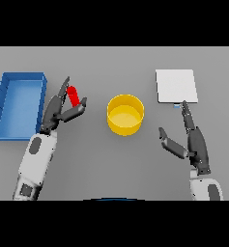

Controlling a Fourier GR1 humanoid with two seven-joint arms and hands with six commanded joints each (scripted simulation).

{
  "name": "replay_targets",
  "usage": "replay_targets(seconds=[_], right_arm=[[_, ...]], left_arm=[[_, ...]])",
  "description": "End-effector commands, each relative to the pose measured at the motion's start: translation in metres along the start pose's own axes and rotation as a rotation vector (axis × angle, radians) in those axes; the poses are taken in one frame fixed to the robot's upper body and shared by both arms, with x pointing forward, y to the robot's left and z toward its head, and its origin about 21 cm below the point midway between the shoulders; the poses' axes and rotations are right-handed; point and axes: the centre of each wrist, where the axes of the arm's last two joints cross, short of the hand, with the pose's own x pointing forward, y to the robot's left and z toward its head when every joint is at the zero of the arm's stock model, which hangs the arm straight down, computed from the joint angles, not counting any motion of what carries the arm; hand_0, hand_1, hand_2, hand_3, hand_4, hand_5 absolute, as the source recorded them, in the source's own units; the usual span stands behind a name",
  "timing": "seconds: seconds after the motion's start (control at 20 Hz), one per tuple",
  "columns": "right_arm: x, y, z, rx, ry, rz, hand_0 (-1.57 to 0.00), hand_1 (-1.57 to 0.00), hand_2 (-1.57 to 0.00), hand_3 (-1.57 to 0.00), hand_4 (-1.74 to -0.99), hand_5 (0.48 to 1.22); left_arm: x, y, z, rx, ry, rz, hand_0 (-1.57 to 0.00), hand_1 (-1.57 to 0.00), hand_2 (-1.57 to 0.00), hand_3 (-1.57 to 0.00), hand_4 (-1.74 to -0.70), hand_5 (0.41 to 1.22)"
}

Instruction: Pick up the red beaker and tilt it to pour out 1 green nut into yellow bowl. Pick up the yellow bowl and place it on the metallic measuring scale.

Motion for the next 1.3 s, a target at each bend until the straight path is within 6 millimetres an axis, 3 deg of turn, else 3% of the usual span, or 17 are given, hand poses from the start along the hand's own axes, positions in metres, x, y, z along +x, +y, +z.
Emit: replay_targets(seconds=[0.0,0.25,0.55,0.6,0.7,0.8,0.95,1.15,1.25], right_arm=[[-0.001,-0.004,0.0,-0.005,0.005,0.005,0.0,0.0,0.0,0.0,-1.271,0.646],[0.0,-0.005,0.003,-0.009,0.025,-0.015,0.0,0.0,0.0,0.0,-1.265,0.638],[0.0,-0.006,-0.001,-0.01,0.027,-0.002,0.0,0.0,0.0,0.0,-1.261,0.641],[0.002,-0.008,0.0,-0.012,0.015,-0.001,0.0,0.0,0.0,0.0,-1.259,0.642],[0.0,-0.007,0.0,-0.022,0.03,0.001,0.0,0.0,0.0,0.0,-1.258,0.644],[0.001,-0.01,0.0,-0.026,0.029,0.008,0.0,0.0,0.0,0.0,-1.255,0.644],[0.0,-0.008,0.001,-0.025,0.024,-0.001,0.0,0.0,0.0,0.0,-1.252,0.644],[0.002,-0.004,0.003,-0.016,0.018,0.003,0.0,0.0,0.0,0.0,-1.257,0.645],[0.003,-0.005,0.005,-0.021,0.025,-0.008,0.0,0.0,0.0,0.0,-1.257,0.643]], left_arm=[[-0.004,-0.001,-0.001,0.001,0.0,0.002,0.0,0.0,0.0,0.0,-1.3,0.69],[-0.001,-0.002,-0.017,0.003,0.022,0.004,0.0,0.0,0.0,0.0,-1.29,0.683],[-0.002,-0.012,-0.029,0.004,-0.009,0.063,0.0,0.0,0.0,0.0,-1.35,0.704],[-0.001,-0.013,-0.031,0.016,-0.024,0.082,0.0,-0.03,-0.07,-0.03,-1.38,0.724],[0.001,-0.015,-0.036,0.038,-0.014,0.116,-0.29,-0.33,-0.36,-0.29,-1.45,0.783],[-0.002,-0.016,-0.037,0.057,0.007,0.097,-0.66,-0.7,-0.73,-0.72,-1.5,0.941],[-0.003,-0.016,-0.038,0.033,-0.023,0.054,-1.11,-1.12,-1.14,-0.97,-1.6,1.078],[0.002,-0.023,-0.038,0.01,0.008,0.044,-1.38,-1.39,-1.4,-1.33,-1.51,1.162],[0.002,-0.028,-0.037,0.03,-0.019,0.066,-1.45,-1.45,-1.46,-1.41,-1.59,1.151]])
